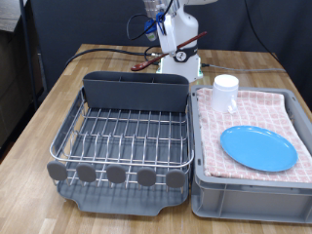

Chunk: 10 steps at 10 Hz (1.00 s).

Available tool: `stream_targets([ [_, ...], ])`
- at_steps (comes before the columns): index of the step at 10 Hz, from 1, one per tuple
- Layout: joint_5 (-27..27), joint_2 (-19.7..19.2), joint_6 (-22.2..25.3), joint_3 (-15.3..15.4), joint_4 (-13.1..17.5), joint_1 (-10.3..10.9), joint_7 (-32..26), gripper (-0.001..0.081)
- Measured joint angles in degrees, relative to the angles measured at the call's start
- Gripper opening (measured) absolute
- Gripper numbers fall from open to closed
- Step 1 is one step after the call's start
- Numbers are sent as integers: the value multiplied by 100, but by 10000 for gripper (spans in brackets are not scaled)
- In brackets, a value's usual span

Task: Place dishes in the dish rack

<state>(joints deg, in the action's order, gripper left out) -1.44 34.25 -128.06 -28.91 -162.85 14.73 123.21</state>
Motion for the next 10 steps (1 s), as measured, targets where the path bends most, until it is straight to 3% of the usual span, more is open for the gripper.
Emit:
stream_targets([
  [4,409,-443,-339,-507,12,361,-389,95],
  [10,318,-1103,-1046,-655,23,294,-354,95],
])
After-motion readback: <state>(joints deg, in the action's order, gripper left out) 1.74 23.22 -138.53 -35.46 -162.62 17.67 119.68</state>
